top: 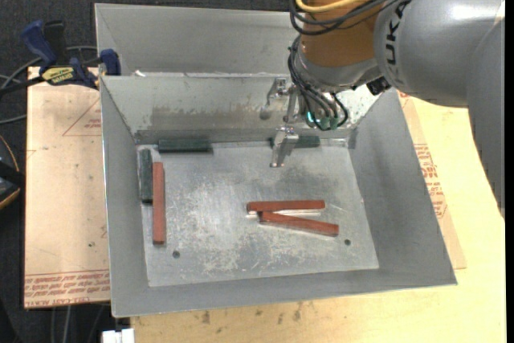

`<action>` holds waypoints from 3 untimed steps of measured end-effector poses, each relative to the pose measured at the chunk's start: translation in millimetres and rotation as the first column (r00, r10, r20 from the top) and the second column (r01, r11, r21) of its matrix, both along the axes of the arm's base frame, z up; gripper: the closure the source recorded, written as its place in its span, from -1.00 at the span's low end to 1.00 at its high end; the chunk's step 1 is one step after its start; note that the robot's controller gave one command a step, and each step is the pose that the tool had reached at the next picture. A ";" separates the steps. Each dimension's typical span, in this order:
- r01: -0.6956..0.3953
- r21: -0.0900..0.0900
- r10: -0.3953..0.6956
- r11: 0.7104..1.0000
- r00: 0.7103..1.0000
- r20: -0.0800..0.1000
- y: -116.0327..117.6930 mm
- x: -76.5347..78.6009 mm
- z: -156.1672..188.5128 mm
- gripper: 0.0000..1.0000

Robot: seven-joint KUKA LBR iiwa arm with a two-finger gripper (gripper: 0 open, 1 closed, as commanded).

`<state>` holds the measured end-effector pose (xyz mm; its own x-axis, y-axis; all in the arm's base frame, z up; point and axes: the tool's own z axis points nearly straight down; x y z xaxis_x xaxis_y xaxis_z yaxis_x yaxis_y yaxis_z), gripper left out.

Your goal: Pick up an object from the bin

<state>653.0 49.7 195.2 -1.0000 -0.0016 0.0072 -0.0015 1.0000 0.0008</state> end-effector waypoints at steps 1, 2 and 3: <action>0.001 0.000 -0.001 1.000 1.000 0.009 -0.1 1.7 5.1 -1.00; -0.059 0.000 0.059 0.998 0.998 0.015 -8.9 -16.1 -29.3 -1.00; -0.250 -0.002 0.250 0.968 0.968 0.025 -15.4 -39.1 -115.6 1.00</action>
Offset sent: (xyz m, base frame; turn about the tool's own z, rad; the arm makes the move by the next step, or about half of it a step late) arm -0.0540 -0.0290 -0.1015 -0.1702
